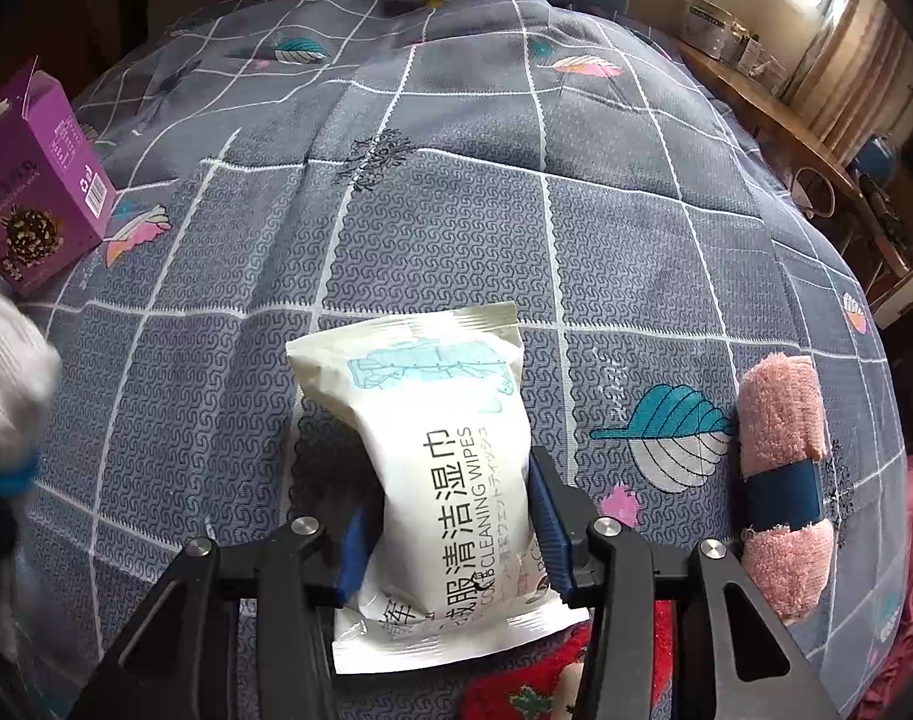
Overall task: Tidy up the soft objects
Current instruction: 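Carry the grey sock over the gold tray with left while right holds the wipes, then open the left tool to drop the grey sock into the gold tray, then carry the wipes pack into the gold tray and open the right tool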
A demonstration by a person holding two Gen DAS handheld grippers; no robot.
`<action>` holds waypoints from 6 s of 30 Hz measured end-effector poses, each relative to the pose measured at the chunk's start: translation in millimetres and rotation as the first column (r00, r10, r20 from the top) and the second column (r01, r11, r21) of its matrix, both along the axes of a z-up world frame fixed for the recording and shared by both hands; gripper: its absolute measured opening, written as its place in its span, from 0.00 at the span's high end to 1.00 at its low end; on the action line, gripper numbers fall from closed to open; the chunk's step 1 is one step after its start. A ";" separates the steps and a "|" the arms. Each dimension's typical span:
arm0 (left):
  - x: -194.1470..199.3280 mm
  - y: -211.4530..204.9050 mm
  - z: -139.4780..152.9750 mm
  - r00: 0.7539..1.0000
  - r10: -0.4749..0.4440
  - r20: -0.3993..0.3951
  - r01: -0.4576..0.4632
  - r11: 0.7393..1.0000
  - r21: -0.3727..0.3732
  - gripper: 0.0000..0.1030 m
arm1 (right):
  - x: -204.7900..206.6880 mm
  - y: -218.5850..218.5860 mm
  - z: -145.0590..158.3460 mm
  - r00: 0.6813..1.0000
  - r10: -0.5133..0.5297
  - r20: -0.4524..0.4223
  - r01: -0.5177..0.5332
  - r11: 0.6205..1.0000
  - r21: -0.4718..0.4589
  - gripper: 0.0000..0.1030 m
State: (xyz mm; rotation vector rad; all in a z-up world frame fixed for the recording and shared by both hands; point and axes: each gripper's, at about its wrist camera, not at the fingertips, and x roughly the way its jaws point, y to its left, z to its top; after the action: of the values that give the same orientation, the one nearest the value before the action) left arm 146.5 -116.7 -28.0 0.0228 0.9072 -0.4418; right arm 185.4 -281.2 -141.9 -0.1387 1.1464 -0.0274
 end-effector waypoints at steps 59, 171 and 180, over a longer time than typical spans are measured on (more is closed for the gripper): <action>-143.2 369.2 -50.7 0.702 0.709 0.076 -0.710 0.686 0.159 0.67 | -9.9 14.0 12.7 0.997 0.045 0.057 -0.038 0.991 -0.127 0.52; -180.2 419.3 -15.9 0.642 0.751 0.154 -0.763 0.646 0.035 0.67 | -109.3 461.1 78.0 0.659 0.747 0.087 -0.742 0.629 0.232 0.54; -174.4 406.9 -29.4 0.679 0.725 0.116 -0.733 0.679 0.040 0.67 | -85.6 465.3 51.7 0.708 0.704 0.054 -0.687 0.669 0.284 0.21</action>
State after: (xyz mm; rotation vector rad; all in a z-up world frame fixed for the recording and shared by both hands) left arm -27.9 290.2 -57.4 -0.2416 0.7674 0.3584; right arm 99.8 184.0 -90.2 -0.3190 1.0800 0.8406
